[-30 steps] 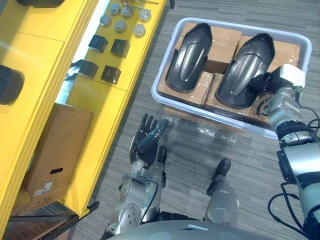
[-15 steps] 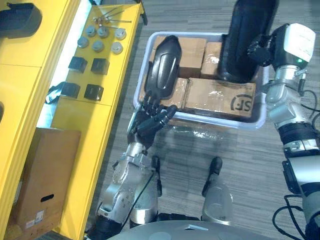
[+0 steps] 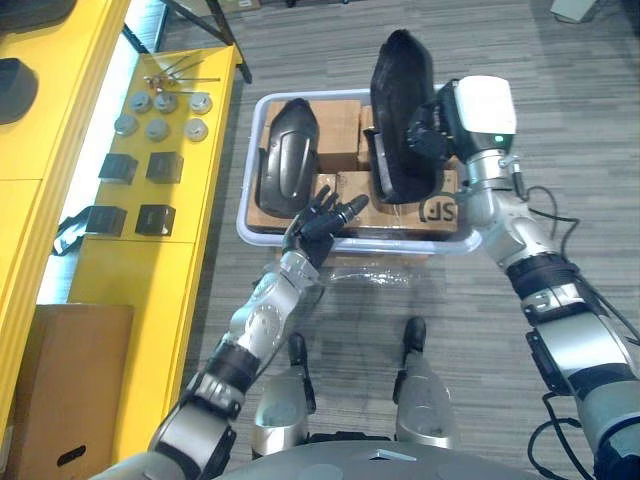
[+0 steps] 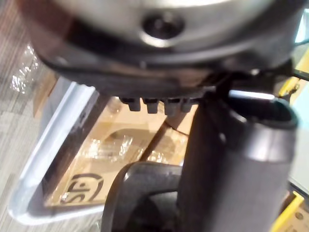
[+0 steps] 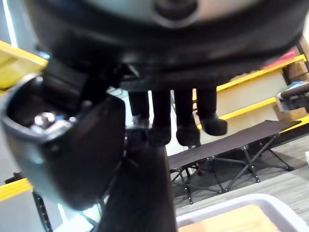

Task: Walk over and take three plastic housings, then place them on the shelf

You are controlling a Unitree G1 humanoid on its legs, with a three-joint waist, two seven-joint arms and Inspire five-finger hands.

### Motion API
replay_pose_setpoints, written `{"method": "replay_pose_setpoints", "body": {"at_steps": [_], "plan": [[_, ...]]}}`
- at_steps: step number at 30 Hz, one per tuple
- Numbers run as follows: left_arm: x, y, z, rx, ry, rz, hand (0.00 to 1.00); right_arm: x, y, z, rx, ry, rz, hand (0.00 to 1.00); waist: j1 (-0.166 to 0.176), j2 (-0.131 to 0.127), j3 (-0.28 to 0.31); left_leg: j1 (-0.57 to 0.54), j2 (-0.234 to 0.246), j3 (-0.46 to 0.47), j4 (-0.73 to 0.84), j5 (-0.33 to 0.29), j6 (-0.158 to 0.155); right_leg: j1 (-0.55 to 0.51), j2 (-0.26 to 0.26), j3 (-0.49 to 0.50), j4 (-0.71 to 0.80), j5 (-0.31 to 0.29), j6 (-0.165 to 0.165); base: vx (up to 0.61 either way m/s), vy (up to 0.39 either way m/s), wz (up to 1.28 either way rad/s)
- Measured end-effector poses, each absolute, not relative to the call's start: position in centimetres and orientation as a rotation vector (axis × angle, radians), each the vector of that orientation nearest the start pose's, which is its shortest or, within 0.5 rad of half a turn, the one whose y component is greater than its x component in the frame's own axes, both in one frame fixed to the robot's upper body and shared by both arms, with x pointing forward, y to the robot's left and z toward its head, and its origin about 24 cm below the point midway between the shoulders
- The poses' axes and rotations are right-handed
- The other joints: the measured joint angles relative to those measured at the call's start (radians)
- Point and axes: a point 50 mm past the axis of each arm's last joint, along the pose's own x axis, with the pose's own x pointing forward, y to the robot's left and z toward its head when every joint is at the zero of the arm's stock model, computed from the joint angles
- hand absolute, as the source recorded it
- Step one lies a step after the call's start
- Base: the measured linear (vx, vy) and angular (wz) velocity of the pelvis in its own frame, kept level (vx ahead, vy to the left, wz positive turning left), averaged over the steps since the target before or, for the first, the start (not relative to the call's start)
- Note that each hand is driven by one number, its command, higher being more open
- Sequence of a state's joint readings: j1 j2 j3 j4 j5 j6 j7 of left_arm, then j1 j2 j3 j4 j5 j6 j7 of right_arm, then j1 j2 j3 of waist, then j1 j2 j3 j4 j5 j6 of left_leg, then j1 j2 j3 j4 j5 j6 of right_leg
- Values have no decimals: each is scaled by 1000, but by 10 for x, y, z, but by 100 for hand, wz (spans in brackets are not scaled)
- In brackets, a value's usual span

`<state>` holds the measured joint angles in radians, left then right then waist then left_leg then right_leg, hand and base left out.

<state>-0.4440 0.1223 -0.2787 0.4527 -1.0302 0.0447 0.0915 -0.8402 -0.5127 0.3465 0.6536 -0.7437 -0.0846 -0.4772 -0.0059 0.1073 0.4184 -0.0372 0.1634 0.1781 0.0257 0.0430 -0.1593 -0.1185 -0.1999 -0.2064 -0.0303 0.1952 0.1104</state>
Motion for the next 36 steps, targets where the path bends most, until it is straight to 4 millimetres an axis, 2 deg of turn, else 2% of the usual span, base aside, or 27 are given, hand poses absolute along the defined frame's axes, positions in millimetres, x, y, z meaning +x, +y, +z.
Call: {"method": "replay_pose_setpoints", "body": {"at_steps": [3,6,9,13,20,27,28,32,34,36], "plan": [[342,104,58,-755,220,-114,100,384,-164,193,-1307,-632,-241,0,0,-16,1,-21,12,7,6,3,-5,-22,13,9,-7,13,-9,-40,-24,-12],[361,111,81,-761,169,-63,100,386,-146,206,-1280,-697,-224,0,0,-47,11,-28,27,13,14,3,-14,-33,29,19,-7,19,-16,-23,-23,-10],[369,112,96,-756,138,-57,100,386,-131,221,-1274,-780,-217,0,-9,-64,21,-41,29,15,32,-1,-19,-38,30,23,-7,21,-18,-14,-2,-4],[379,111,106,-782,135,-30,100,381,-116,236,-1252,-879,-193,0,-17,-81,30,-47,34,19,45,-9,-26,-45,34,31,-7,22,-19,-8,8,-4],[387,119,119,-811,85,0,100,380,-105,242,-1252,-921,-169,0,-23,-95,37,-66,42,33,62,-16,-28,-66,42,47,-6,26,-22,-2,6,-7],[394,115,136,-798,32,-44,100,380,-102,248,-1245,-942,-167,0,-25,-104,42,-75,49,35,78,-23,-30,-71,48,51,-6,27,-25,-1,3,-1],[395,116,134,-795,34,-40,100,380,-99,248,-1222,-934,-165,100,-27,-104,42,-75,50,36,78,-23,-31,-72,49,52,-6,28,-25,0,0,0],[395,118,133,-791,20,-38,100,383,-101,248,-1089,-840,-159,100,-27,-112,47,-75,52,42,79,-24,-31,-77,51,59,-6,30,-28,-13,10,-5],[395,120,135,-740,-17,-31,100,387,-108,247,-1001,-742,-166,100,-26,-118,51,-76,53,43,79,-24,-31,-79,52,60,-6,31,-29,0,0,0],[394,122,142,-630,-72,-7,100,395,-123,243,-819,-583,-197,100,-24,-117,52,-78,53,46,79,-24,-31,-83,52,62,-6,31,-30,0,0,0]]}}
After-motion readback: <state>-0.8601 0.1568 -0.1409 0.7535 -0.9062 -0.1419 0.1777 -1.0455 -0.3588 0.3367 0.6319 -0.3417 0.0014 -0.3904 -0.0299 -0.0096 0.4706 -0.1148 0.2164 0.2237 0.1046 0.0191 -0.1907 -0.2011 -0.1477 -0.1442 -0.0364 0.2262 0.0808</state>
